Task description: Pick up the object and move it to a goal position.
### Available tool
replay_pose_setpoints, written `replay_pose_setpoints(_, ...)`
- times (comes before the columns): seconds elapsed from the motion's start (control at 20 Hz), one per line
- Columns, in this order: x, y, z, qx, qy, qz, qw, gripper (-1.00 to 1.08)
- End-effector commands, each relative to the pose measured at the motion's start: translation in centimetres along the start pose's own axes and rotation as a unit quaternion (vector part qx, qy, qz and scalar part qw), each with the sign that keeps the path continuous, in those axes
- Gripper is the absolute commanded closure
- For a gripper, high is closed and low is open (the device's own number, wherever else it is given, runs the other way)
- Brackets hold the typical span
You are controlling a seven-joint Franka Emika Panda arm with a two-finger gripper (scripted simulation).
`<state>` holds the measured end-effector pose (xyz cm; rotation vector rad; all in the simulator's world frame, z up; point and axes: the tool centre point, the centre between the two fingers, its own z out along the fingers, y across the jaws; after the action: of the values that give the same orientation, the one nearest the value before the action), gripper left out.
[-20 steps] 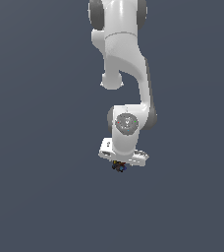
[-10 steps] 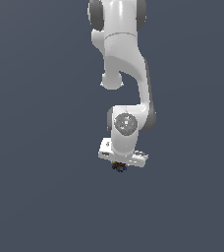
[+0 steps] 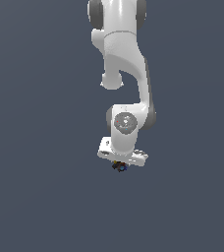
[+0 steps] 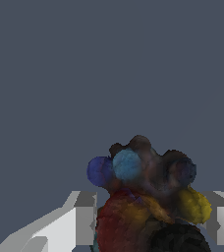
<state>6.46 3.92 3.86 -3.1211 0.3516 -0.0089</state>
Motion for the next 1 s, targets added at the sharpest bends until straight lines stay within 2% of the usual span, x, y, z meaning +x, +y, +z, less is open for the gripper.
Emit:
replay_pose_setpoints(0.0, 0.0, 0.5, -0.8, 0.0, 0.001, 0.0, 1.0, 1.08)
replay_pose_setpoints(0.4, -0.3, 3.8, -5.2, 0.0, 0.001, 0.0, 1.0, 1.08)
replay_pose_setpoints(0.95, -1.0, 11.7, -16.0, 0.001, 0.0, 0.0, 1.0, 1.08)
